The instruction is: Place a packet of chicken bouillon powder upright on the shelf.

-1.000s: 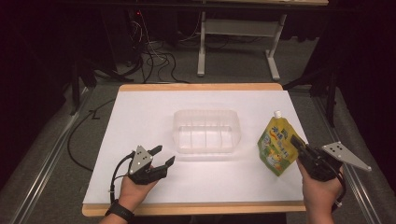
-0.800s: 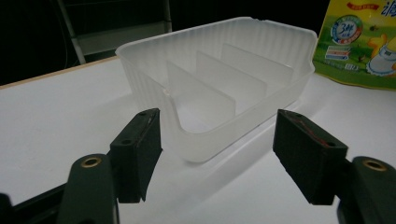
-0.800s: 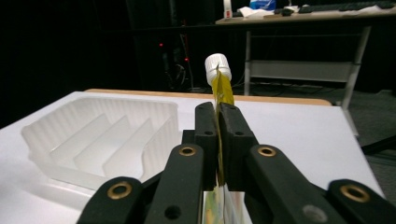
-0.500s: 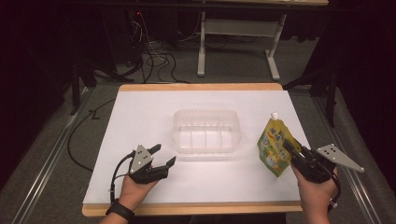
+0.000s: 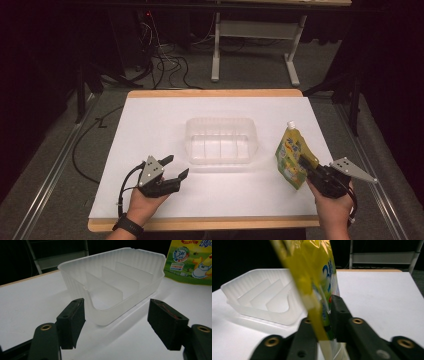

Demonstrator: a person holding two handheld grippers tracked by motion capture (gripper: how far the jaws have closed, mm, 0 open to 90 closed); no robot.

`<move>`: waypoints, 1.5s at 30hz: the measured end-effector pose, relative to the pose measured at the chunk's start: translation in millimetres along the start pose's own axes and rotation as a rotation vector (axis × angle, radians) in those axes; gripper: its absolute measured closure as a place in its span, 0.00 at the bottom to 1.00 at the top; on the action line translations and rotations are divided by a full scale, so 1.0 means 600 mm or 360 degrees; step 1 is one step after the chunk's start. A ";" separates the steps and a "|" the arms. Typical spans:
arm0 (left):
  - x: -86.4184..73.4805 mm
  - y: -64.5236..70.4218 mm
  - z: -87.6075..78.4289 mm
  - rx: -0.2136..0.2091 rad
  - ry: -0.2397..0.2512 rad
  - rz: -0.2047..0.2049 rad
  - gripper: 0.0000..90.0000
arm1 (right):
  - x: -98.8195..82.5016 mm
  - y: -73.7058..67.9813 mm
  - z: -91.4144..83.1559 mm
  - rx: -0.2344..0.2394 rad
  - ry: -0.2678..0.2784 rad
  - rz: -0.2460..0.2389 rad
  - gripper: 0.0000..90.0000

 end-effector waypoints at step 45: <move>0.007 -0.013 0.091 0.0333 -0.0052 -0.0139 0.90 | 0.044 -0.021 -0.026 0.0035 0.0188 0.0038 1.00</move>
Point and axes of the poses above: each handheld gripper's, and its own axes: z roughly forward along the jaws, x roughly out of its top, y roughly to its right, the point moved 1 cm from there along z, roughly forward along the jaws, and after that the axes turned 14 degrees about -x, right-handed, at the moved point
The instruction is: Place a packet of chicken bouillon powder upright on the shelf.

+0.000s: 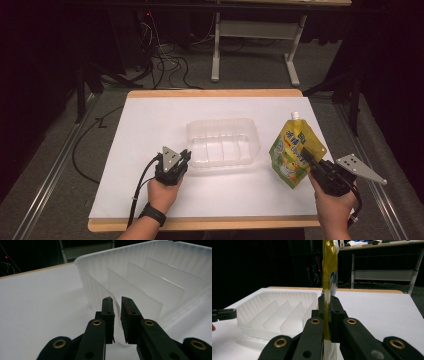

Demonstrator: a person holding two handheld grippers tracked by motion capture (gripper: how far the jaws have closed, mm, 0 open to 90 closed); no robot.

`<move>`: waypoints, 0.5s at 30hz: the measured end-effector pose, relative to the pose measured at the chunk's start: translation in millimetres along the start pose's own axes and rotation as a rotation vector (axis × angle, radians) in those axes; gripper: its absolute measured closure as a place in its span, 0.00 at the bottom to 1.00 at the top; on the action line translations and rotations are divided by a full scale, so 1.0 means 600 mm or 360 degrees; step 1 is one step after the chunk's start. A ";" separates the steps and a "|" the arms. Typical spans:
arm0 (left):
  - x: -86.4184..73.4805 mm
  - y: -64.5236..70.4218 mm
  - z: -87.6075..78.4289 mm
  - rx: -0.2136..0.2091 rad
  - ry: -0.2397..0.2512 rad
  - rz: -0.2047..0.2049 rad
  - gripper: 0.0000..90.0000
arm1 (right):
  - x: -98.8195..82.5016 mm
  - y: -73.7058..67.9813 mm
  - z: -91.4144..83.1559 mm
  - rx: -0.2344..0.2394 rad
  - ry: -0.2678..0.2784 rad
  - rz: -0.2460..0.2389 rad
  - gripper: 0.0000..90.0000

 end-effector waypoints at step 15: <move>-0.005 -0.010 0.002 0.0037 -0.0060 0.0107 0.95 | 0.009 0.000 -0.008 0.0018 0.0044 -0.0005 1.00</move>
Point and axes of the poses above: each handheld gripper's, and its own axes: z roughly forward along the jaws, x roughly out of its top, y roughly to its right, the point moved 1 cm from there along z, roughly forward along the jaws, and after that the axes turned 14 degrees about -x, right-handed, at the moved point
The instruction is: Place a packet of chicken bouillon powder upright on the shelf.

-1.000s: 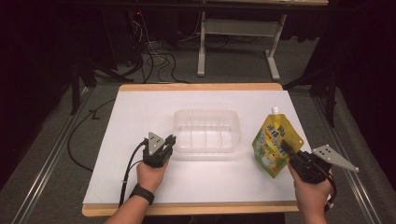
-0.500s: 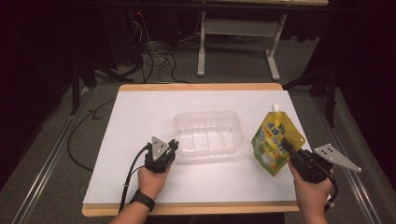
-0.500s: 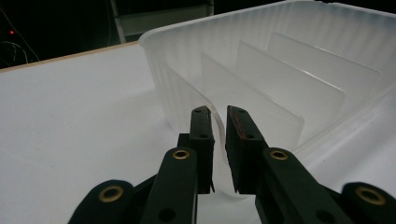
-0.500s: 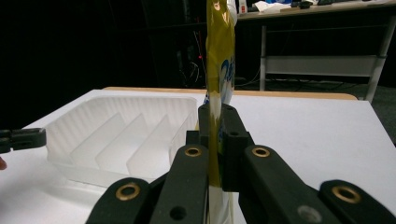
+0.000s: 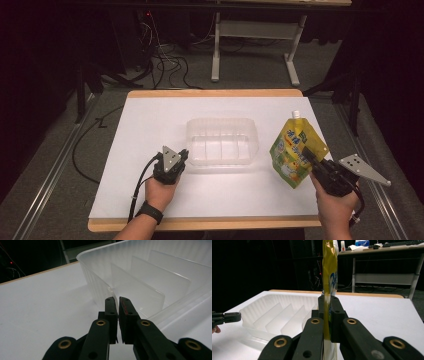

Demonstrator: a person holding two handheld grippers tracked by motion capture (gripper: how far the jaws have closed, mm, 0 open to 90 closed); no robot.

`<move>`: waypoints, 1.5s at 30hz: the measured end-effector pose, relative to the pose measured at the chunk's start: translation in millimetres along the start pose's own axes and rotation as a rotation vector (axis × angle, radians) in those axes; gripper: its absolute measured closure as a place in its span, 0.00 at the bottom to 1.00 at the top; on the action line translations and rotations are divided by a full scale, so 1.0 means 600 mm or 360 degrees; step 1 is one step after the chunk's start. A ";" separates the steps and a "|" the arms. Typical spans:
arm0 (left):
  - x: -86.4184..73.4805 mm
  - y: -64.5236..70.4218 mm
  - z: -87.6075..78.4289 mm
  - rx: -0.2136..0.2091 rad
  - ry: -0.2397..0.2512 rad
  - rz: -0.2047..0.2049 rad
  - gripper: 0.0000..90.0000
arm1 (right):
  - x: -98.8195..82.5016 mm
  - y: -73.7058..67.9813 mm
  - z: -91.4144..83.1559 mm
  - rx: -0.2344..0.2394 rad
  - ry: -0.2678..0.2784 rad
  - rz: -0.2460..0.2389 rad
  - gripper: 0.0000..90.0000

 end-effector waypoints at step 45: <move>-0.017 -0.025 -0.081 -0.0201 0.0057 0.0011 0.37 | 0.076 -0.215 0.132 0.0244 0.0079 0.0035 1.00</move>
Point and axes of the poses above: each handheld gripper's, and its own axes: z roughly forward along the jaws, x roughly out of its top, y roughly to its right, the point moved 1 cm from there along z, roughly forward along the jaws, and after that the axes turned 14 degrees about -x, right-handed, at the moved point
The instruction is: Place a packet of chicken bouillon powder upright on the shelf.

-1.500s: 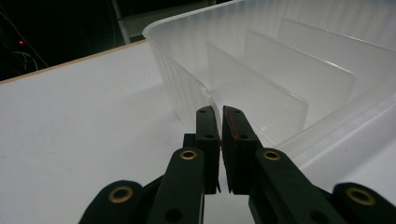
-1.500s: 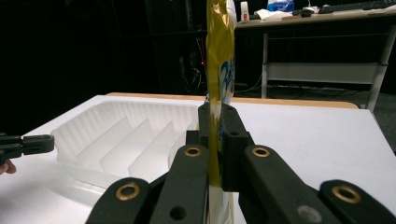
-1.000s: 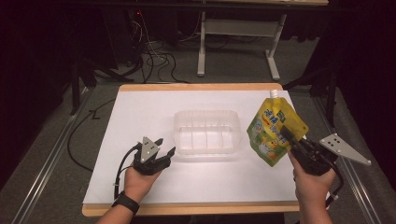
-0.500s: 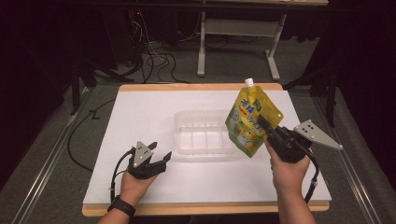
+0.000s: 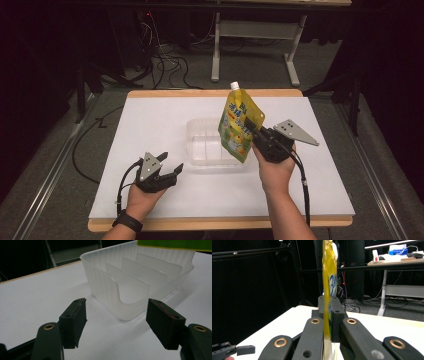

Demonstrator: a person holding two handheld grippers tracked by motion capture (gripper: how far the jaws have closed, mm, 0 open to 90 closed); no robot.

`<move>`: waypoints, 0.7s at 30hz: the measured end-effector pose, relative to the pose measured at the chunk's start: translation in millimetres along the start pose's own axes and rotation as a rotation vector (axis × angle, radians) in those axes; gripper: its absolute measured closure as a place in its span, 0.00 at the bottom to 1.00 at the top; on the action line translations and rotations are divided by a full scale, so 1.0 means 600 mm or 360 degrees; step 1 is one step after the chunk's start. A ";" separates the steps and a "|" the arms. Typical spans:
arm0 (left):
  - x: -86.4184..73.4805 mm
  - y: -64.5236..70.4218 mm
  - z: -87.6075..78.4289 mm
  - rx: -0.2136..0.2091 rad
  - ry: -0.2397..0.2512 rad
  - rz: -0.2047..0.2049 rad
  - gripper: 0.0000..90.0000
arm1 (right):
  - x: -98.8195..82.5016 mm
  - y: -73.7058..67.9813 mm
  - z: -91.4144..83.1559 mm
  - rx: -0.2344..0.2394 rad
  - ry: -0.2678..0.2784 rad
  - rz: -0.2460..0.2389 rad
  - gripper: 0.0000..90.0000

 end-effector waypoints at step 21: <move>0.002 0.002 -0.004 -0.0017 0.0014 0.0050 0.37 | -0.029 -0.063 0.096 -0.0121 -0.0056 -0.0004 1.00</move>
Point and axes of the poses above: each handheld gripper's, and its own axes: z roughly forward along the jaws, x roughly out of its top, y roughly to its right, the point moved 1 cm from there along z, roughly forward along the jaws, and after that the axes turned 14 degrees about -x, right-handed, at the moved point
